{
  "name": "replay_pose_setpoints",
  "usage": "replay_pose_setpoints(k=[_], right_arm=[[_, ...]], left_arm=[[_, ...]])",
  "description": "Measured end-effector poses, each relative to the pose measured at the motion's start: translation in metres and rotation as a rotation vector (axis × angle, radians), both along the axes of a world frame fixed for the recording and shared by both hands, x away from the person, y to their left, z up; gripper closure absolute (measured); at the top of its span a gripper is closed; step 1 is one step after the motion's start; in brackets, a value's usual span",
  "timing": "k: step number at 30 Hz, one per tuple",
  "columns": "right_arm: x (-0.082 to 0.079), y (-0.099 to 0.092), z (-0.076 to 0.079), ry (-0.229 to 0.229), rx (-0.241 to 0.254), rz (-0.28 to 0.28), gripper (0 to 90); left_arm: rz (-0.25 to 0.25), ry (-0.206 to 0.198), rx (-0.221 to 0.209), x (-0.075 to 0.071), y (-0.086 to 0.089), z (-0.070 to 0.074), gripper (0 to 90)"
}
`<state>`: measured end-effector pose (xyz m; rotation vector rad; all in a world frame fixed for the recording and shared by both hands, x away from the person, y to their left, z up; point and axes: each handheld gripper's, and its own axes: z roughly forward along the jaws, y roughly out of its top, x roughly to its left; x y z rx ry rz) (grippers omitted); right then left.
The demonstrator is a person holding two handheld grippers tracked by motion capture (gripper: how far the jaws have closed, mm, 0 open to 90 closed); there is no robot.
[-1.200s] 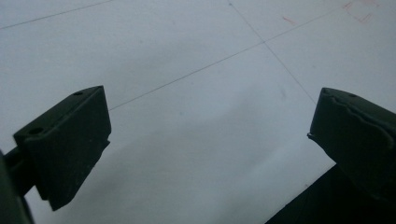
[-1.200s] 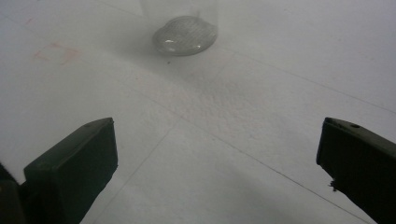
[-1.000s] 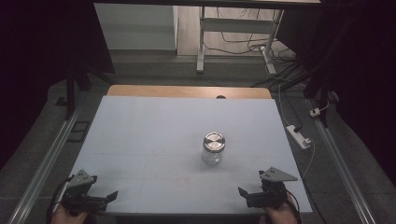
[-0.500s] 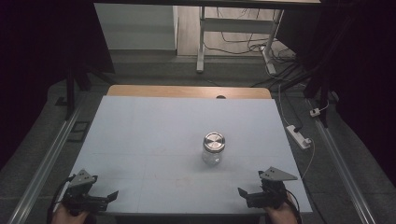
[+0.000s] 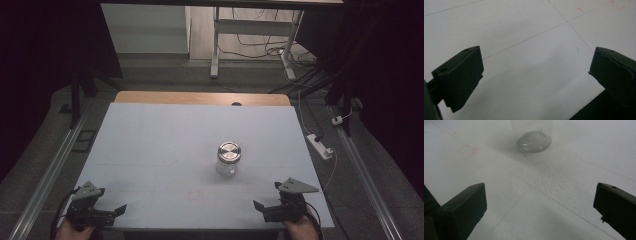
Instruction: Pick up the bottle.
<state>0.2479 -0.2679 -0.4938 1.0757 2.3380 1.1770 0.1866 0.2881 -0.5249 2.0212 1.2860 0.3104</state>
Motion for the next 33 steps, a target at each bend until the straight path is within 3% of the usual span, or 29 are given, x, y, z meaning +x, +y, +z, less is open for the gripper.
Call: replay_pose_setpoints(k=[33], right_arm=[[0.025,0.028,-0.002,-0.037,0.033,0.092,0.0]], left_arm=[[0.000,0.013,-0.020,0.001,0.002,-0.001,0.2]])
